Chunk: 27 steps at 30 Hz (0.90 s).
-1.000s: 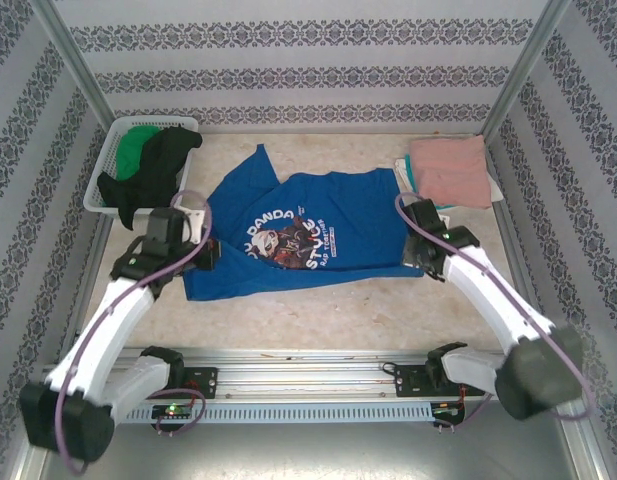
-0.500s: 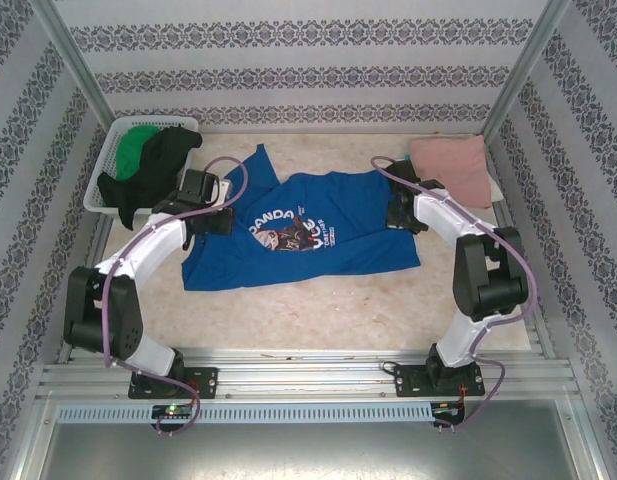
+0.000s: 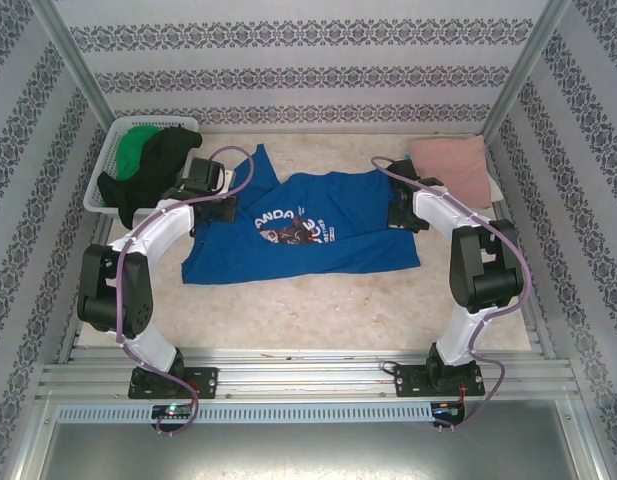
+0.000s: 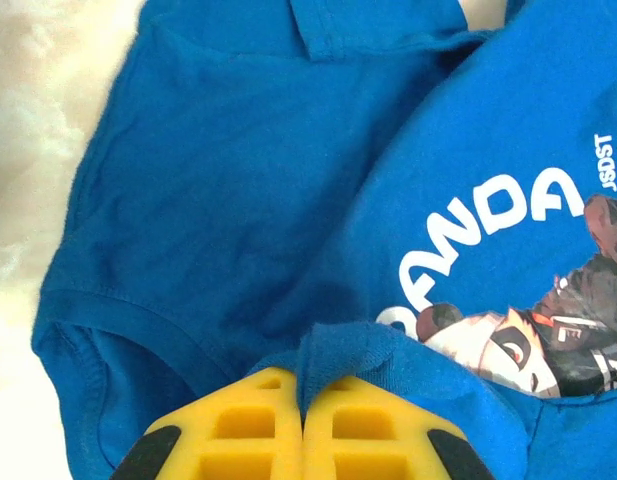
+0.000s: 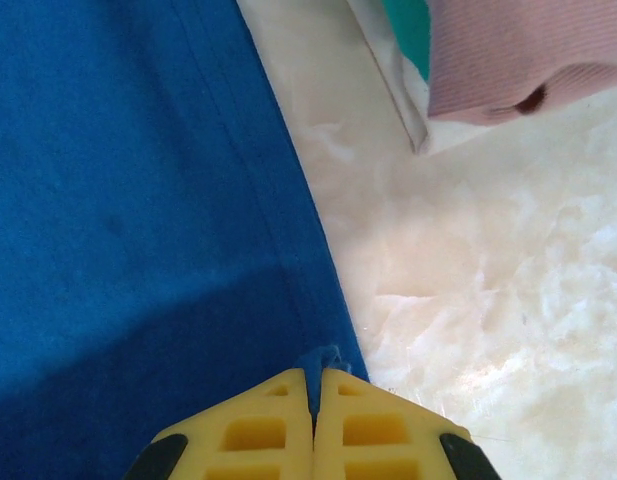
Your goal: Fold and stack the t-shirts
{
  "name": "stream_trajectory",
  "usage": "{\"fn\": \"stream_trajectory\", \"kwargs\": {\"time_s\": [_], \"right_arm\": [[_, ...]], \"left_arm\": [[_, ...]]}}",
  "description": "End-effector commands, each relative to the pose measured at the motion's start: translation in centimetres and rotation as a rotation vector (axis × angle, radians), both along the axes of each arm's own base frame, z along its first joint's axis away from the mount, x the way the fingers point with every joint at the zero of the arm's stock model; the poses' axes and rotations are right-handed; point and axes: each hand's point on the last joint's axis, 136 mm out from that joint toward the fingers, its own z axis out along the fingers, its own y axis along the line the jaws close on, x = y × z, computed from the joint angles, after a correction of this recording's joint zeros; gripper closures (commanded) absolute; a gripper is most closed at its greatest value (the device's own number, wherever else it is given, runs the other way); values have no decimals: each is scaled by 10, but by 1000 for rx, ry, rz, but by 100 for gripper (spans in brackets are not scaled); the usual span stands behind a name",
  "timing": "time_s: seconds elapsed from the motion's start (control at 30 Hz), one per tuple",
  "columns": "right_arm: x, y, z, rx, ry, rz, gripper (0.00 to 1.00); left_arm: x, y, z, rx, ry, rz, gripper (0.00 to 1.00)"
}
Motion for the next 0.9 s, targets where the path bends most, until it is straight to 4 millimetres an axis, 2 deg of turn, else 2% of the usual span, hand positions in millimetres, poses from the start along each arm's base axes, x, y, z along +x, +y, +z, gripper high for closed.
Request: {"fn": "stream_trajectory", "kwargs": {"time_s": [0.0,0.13,0.2,0.23,0.27,0.33,0.43,0.5,0.57,0.63,0.7,0.8,0.87], "right_arm": [[13,-2,2,-4,-7,-3,98],[20,3,0,-1,-5,2,92],[20,5,3,1,-12,12,80],[19,6,5,-1,-13,15,79],[18,4,8,-9,-13,16,76],[13,2,17,-26,-14,13,67],[-4,7,32,-34,-41,22,52],[-21,22,33,-26,-63,50,35],[-39,37,24,11,-58,74,30],[-57,43,7,37,-15,66,29],[-72,39,-9,28,42,48,28],[-84,23,-26,-15,112,-7,28],[-88,19,-34,-4,139,-31,28]], "left_arm": [[20,10,11,-5,-62,43,100],[33,8,5,-19,-61,54,100],[36,6,-4,-25,-30,56,99],[38,6,-6,-23,-20,58,94],[40,8,-8,-19,-11,69,84],[41,9,-5,-12,0,77,79],[35,12,11,-7,-2,86,61],[20,15,19,-10,1,98,43],[0,17,22,-23,3,114,37],[-27,22,19,-44,-6,155,31],[-57,27,9,-72,-20,187,23],[-91,33,-12,-88,14,234,21],[-104,38,-26,-68,55,258,21]]}}
